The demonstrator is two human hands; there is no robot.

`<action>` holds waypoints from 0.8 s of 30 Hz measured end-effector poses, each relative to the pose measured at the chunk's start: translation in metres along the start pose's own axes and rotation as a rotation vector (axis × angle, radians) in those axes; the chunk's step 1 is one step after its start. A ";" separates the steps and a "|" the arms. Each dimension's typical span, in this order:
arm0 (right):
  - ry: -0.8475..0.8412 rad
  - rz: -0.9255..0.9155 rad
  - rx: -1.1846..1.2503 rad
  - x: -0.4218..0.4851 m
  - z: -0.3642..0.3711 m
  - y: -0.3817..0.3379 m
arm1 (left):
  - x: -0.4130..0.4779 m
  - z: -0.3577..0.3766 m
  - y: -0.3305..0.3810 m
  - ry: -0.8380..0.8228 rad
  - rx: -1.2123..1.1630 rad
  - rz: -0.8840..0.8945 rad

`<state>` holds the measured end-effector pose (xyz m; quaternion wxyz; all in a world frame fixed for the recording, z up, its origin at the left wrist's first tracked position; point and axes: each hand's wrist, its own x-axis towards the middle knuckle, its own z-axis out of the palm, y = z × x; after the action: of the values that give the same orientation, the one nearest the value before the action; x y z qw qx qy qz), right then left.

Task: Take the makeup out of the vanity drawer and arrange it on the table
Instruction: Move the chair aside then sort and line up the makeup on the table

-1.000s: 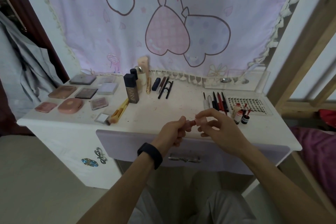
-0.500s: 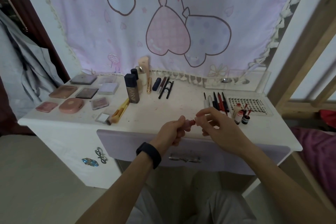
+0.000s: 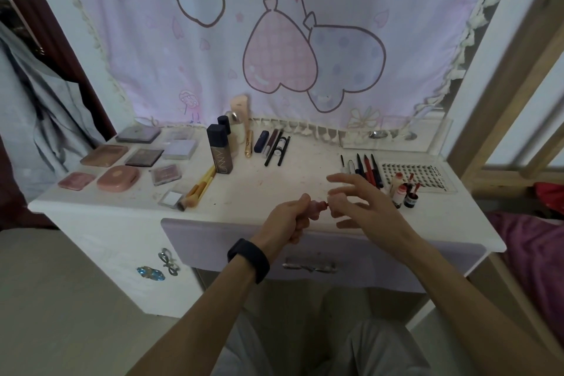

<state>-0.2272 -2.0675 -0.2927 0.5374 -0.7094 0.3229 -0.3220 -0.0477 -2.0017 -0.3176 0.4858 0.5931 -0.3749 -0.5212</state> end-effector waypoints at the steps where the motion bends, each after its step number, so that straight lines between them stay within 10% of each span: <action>1: 0.008 0.054 -0.035 0.001 0.000 -0.001 | 0.000 0.000 0.000 0.003 0.028 0.011; 24: 0.076 -0.163 -0.283 0.001 -0.012 -0.003 | -0.006 -0.012 0.005 0.012 -0.120 -0.063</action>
<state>-0.2358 -2.0744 -0.2871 0.3917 -0.7892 0.3263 -0.3426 -0.0369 -1.9950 -0.3117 0.5061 0.5777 -0.3213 -0.5540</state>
